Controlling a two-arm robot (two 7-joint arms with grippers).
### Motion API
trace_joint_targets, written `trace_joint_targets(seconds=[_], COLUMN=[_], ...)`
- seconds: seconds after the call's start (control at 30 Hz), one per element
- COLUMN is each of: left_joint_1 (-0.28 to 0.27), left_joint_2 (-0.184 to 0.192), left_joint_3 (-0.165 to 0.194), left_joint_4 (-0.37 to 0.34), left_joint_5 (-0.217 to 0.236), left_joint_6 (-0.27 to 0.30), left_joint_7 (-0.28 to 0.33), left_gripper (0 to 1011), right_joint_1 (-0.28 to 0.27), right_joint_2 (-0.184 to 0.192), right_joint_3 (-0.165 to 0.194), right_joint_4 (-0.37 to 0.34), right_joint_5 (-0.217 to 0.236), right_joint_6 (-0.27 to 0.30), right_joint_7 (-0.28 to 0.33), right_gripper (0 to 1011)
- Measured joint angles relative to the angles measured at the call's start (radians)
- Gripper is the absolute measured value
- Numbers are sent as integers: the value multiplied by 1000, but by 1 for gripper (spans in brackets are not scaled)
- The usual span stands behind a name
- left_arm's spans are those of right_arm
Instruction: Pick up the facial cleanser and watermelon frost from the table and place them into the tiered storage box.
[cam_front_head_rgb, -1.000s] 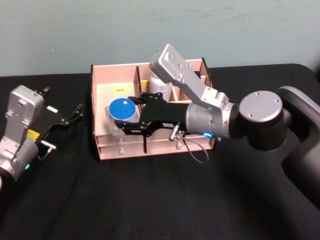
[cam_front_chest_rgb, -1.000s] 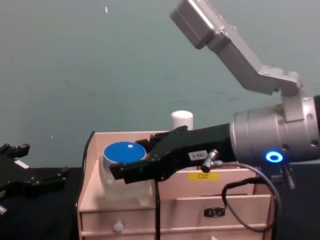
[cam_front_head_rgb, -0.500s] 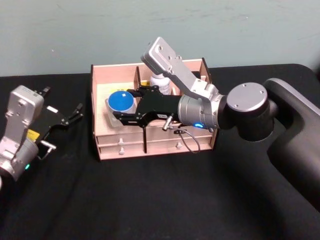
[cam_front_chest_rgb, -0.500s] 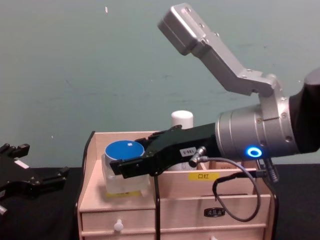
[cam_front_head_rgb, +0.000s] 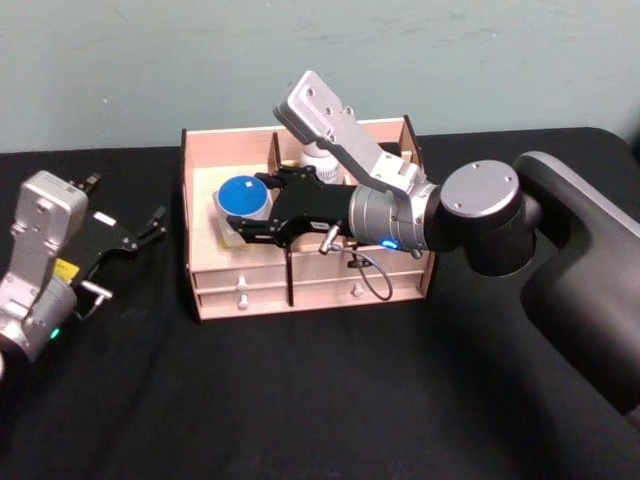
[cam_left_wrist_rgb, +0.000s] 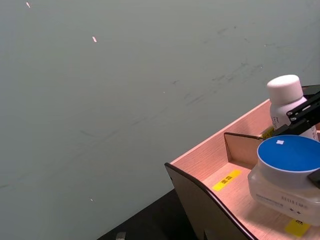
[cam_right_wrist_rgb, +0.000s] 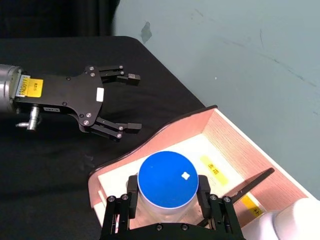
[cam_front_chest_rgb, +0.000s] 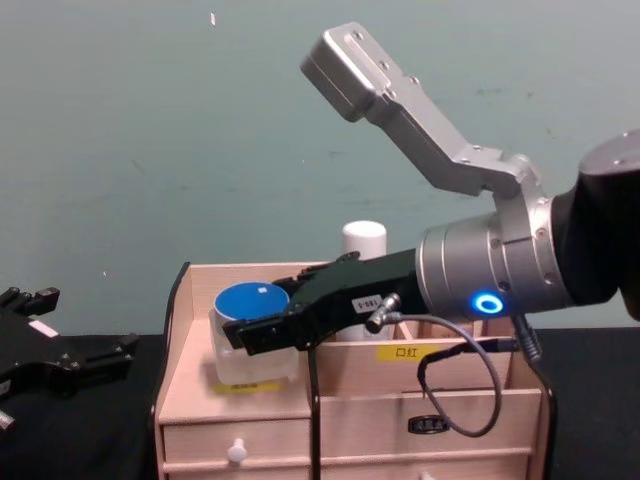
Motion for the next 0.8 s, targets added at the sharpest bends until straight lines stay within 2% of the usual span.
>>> trace_joint_targets(seconds=[0.6, 0.73, 0.8], left_joint_1=[0, 0, 0], left_joint_2=[0, 0, 0], left_joint_3=[0, 0, 0], left_joint_4=[0, 0, 0], left_joint_5=[0, 0, 0], left_joint_6=[0, 0, 0], left_joint_7=[0, 0, 0], left_gripper=[1010, 1010, 1010], right_joint_1=[-1, -1, -1], right_joint_2=[-11, -11, -11], right_joint_3=[7, 7, 7], right_joint_4=[8, 8, 7], right_joint_5=[-19, -18, -18], right_joint_6=[9, 9, 9], right_joint_7=[-10, -10, -9], right_gripper=[719, 805, 881])
